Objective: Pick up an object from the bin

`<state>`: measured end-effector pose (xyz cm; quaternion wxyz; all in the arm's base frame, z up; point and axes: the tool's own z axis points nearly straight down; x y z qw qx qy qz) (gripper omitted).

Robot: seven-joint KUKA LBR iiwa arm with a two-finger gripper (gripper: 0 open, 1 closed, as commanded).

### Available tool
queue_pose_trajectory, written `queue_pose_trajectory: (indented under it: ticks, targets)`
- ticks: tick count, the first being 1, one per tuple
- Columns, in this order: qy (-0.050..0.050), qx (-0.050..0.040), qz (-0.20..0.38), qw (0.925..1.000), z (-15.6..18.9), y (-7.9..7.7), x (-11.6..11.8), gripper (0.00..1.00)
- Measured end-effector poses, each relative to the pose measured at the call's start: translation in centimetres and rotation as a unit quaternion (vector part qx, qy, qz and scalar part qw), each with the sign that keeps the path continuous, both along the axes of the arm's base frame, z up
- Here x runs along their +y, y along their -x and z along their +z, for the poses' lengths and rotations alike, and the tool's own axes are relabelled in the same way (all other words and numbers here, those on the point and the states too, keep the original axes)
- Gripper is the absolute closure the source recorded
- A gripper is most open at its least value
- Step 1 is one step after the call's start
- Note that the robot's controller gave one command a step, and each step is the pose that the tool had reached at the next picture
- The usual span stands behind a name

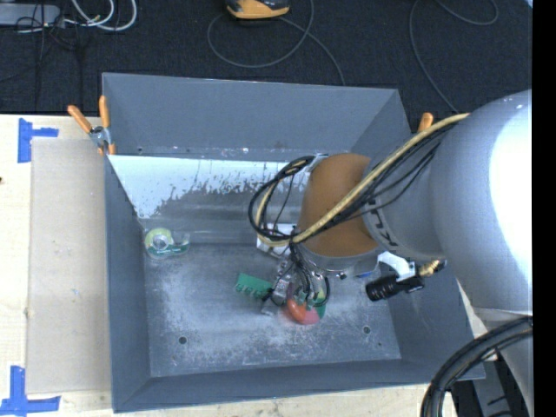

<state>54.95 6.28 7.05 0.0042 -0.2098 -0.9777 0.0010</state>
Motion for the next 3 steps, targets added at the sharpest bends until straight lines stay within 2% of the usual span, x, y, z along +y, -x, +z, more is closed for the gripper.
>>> queue_pose_trajectory:
  ticks: [3]
  targets:
    - [0.000, 0.0007, 0.000, 1.0000, 2.2, 0.0, -0.1, 1.00]
